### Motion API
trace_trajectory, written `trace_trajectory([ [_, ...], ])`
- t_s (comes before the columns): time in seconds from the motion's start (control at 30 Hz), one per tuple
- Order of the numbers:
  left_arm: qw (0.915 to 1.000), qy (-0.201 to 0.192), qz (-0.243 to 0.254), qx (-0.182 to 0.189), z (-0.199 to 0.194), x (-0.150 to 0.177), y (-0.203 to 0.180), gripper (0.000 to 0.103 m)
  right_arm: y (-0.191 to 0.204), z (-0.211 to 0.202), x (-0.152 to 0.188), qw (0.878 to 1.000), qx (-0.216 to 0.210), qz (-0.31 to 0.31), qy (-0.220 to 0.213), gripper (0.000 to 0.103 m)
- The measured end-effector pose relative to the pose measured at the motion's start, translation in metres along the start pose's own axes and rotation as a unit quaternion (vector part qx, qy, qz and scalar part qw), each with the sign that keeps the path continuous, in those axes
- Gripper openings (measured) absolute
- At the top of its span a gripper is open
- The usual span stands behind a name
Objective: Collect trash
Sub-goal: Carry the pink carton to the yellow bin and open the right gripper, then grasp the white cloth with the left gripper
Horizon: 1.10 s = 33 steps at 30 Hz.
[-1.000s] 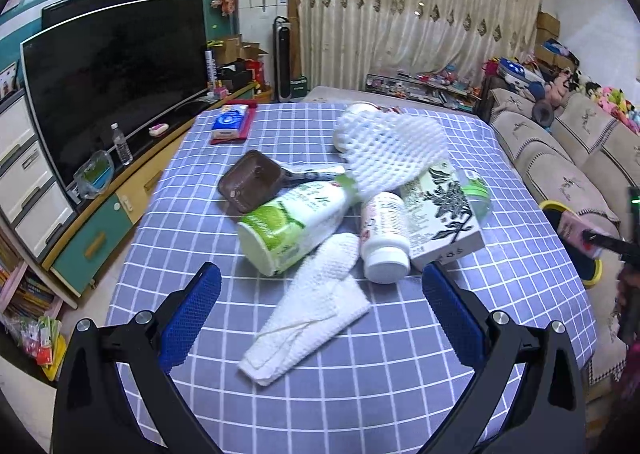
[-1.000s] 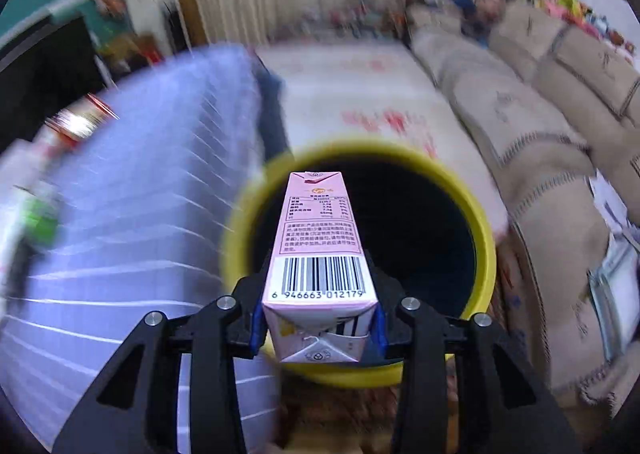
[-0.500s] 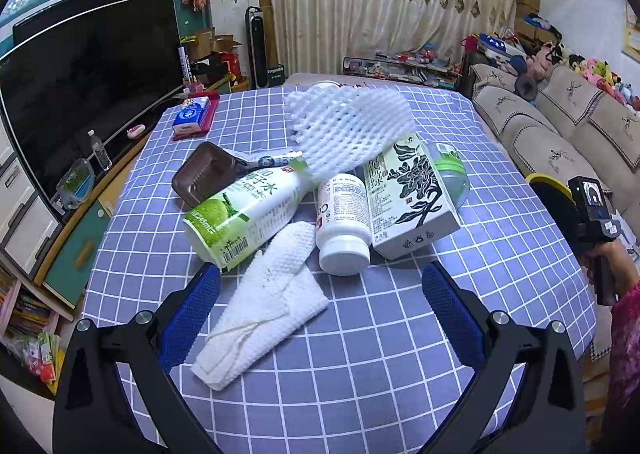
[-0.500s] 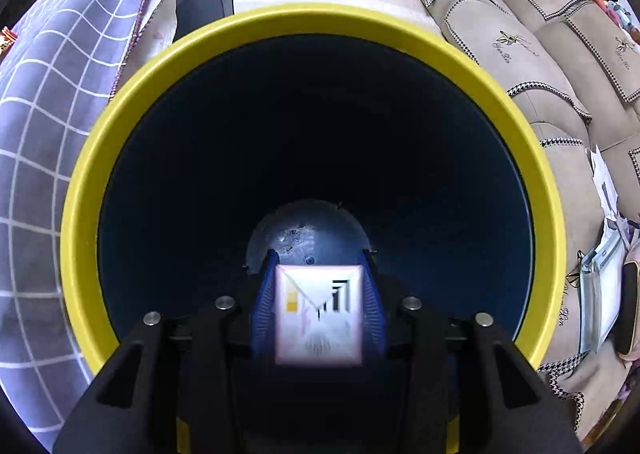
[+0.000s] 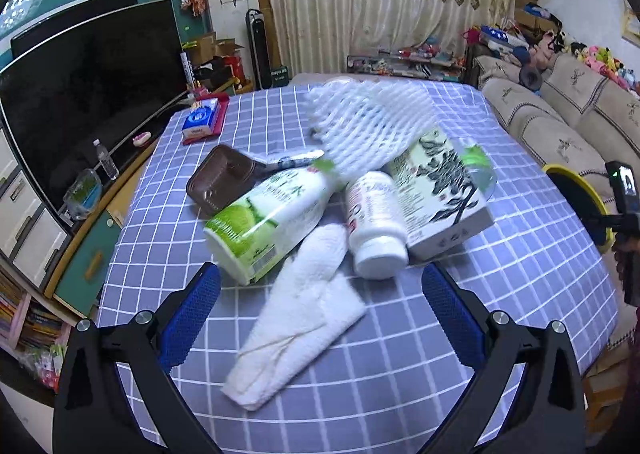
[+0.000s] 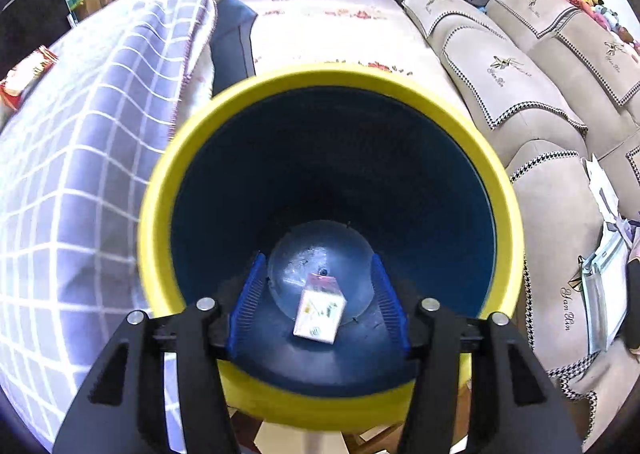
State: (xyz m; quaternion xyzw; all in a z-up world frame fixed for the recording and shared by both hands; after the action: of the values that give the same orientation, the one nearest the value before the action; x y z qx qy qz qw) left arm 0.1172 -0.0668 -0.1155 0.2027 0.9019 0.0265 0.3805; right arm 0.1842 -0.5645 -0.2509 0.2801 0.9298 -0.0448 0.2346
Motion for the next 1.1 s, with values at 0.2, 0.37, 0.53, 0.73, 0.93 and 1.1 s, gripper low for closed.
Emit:
trace_trajectory([
  [0.2,0.9995,0.024,0.007,0.019,0.016,0.019,0.010,0.099,0.006,-0.010,0.006,1.000,-0.016,-0.004,-0.008,0.055],
  [0.37,0.9983,0.044,0.008,0.038,0.038,0.023,0.006,0.087,0.012,-0.011,0.006,1.000,-0.026,-0.006,-0.010,0.055],
  [0.53,0.9970,0.070,0.005,0.032,0.055,0.030,0.012,0.077,0.016,-0.017,0.010,0.999,-0.033,-0.011,-0.015,0.057],
  [0.73,0.9955,0.071,0.002,0.063,0.059,0.035,0.012,0.044,0.022,-0.021,0.018,0.999,-0.046,-0.012,-0.015,0.057],
  [0.93,0.9944,0.059,0.013,0.087,0.038,0.034,0.009,0.012,0.021,-0.029,0.026,0.998,-0.061,-0.006,-0.020,0.057],
  [1.1,0.9960,0.034,0.045,0.070,-0.010,0.026,0.005,0.012,0.011,-0.044,0.028,0.997,-0.063,0.005,-0.038,0.061],
])
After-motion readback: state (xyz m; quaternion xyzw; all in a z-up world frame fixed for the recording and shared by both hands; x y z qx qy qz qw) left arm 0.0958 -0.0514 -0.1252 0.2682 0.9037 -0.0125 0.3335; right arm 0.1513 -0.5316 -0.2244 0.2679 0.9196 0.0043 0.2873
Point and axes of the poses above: each gripper's, at about its wrist camera, not at the fingertips, and z roughly the way its jaws point, y to its left, x to its underside, the point moved 4 cm from there along z, roughly the way its jaws point, and after that the axes turned 12 degrees about z, right-handed, at the moved point
